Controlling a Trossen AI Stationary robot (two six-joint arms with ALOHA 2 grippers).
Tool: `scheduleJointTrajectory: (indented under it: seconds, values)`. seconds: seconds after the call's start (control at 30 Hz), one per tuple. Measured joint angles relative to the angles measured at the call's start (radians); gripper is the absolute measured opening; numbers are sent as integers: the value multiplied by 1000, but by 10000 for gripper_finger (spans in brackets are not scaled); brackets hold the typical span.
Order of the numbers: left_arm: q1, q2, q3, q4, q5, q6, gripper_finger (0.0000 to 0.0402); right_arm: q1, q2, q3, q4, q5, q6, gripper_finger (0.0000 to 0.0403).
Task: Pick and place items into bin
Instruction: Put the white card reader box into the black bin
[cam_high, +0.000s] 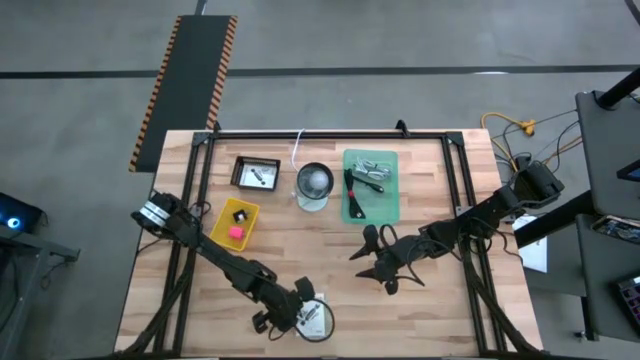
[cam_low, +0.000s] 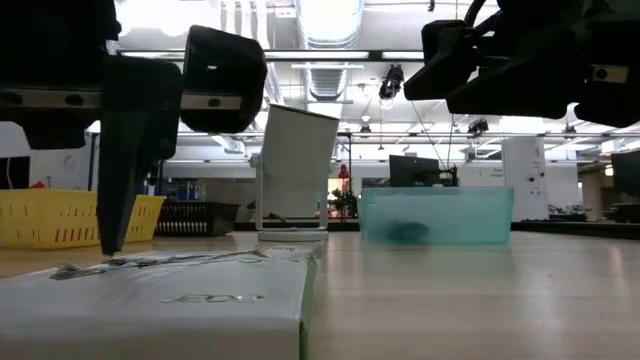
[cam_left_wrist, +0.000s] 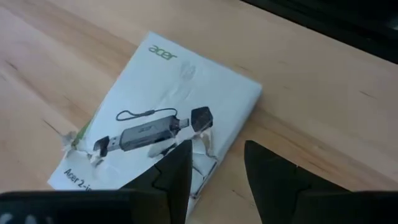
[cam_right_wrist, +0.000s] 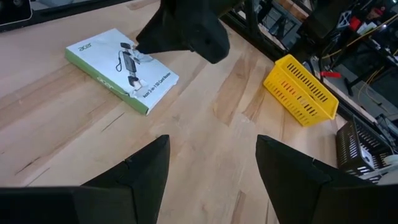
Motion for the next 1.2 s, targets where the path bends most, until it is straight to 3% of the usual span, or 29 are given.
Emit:
scheduleJointTrajectory:
  seconds: [0.4, 0.7, 0.8, 0.93, 1.2]
  values:
    - [41, 61, 4, 8, 40, 31, 118, 0, 0, 0, 0, 0, 3, 224]
    - [56, 48, 4, -17, 25, 29, 20, 0, 0, 0, 0, 0, 3, 224]
    - [62, 28, 1, -36, 6, -12, 7, 0, 0, 0, 0, 0, 3, 224]
    - [63, 3, 1, -113, -11, -47, 4, 0, 0, 0, -1, 0, 3, 224]
    - [69, -115, 12, -338, -143, -141, 1, 0, 0, 0, 0, 0, 3, 224]
